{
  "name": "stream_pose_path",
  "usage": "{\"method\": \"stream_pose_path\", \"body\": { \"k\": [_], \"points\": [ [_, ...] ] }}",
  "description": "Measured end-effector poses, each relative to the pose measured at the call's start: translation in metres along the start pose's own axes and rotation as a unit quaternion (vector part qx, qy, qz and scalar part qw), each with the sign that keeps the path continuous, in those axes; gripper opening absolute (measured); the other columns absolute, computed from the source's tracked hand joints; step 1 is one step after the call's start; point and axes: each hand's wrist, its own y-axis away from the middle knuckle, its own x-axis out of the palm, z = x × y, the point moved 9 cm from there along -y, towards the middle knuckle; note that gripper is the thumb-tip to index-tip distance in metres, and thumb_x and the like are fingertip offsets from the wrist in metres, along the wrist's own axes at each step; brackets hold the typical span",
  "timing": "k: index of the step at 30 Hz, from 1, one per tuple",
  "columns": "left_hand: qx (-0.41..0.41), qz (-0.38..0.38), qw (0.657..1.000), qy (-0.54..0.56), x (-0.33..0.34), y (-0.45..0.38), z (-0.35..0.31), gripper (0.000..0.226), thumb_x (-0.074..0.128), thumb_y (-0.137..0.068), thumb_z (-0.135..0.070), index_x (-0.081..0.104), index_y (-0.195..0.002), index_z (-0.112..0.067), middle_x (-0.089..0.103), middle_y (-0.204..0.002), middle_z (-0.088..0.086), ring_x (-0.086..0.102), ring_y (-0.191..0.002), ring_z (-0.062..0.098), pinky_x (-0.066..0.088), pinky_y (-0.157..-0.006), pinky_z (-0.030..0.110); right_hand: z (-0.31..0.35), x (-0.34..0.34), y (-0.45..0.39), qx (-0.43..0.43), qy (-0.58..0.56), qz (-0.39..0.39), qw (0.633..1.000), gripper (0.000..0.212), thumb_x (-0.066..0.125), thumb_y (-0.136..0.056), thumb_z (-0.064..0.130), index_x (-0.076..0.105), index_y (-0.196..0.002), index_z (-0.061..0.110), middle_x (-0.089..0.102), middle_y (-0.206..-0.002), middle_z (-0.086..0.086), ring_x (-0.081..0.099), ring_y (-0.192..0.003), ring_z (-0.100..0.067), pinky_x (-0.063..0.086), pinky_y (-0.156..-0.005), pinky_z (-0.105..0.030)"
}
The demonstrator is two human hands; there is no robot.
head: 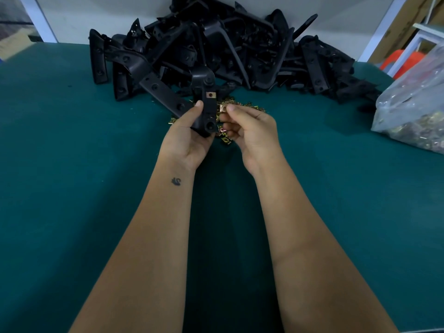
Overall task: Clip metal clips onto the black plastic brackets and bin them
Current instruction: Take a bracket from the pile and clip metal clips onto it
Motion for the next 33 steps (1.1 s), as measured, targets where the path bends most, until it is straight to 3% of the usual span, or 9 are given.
{"method": "stream_pose_path", "body": {
  "k": [8, 18, 33],
  "points": [
    [0.005, 0.015, 1.000, 0.020, 0.003, 0.000, -0.001, 0.011, 0.056, -0.098, -0.009, 0.065, -0.102, -0.004, 0.075, -0.092, 0.010, 0.073, -0.082, 0.019, 0.059, -0.080, 0.029, -0.005, -0.002, -0.001, 0.019, -0.003, 0.000, 1.000, 0.013, 0.068, -0.091, 0.013, 0.069, -0.079, 0.012, 0.070, -0.068, 0.000, 0.060, -0.060, -0.008, 0.047, -0.058, -0.019],
    [0.013, 0.025, 1.000, -0.004, 0.006, 0.000, -0.001, 0.013, 0.056, -0.097, -0.006, 0.064, -0.106, -0.001, 0.072, -0.093, 0.011, 0.070, -0.084, 0.020, 0.058, -0.082, 0.030, -0.009, 0.006, 0.000, 0.031, 0.022, 0.017, 0.999, 0.013, 0.065, -0.093, 0.012, 0.067, -0.080, 0.013, 0.067, -0.071, 0.001, 0.059, -0.062, -0.010, 0.046, -0.060, -0.021],
    [0.026, 0.012, 1.000, 0.012, 0.004, 0.001, -0.004, 0.031, 0.053, -0.097, -0.005, 0.053, -0.128, 0.002, 0.064, -0.111, 0.017, 0.064, -0.096, 0.025, 0.057, -0.085, 0.032, -0.009, 0.010, 0.002, 0.041, 0.020, 0.024, 0.999, 0.015, 0.061, -0.095, 0.013, 0.066, -0.081, 0.014, 0.067, -0.069, 0.001, 0.058, -0.061, -0.011, 0.045, -0.060, -0.024]
  ]
}}
